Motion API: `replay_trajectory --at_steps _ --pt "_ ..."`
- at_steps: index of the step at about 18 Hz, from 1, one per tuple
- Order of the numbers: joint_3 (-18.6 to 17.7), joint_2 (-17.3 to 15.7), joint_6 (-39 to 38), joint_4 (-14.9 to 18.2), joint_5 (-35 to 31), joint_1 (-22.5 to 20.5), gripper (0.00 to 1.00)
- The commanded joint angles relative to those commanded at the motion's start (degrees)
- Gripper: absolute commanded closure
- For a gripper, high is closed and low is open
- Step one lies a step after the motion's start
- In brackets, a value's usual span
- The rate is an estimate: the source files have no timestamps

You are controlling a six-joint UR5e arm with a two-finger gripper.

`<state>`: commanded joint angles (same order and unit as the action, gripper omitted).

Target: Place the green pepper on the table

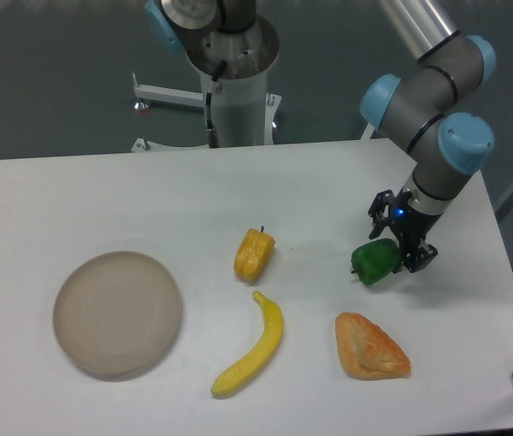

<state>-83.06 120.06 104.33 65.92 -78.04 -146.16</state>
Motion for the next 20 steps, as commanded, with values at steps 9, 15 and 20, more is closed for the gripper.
replay_trajectory --at_steps 9,15,20 --pt "5.4 -0.1 0.0 -0.1 -6.5 0.1 0.0" --pt "9.6 1.4 -2.4 -0.1 -12.0 1.5 0.0" --pt "13.4 3.4 -5.4 0.1 -16.0 3.5 0.0"
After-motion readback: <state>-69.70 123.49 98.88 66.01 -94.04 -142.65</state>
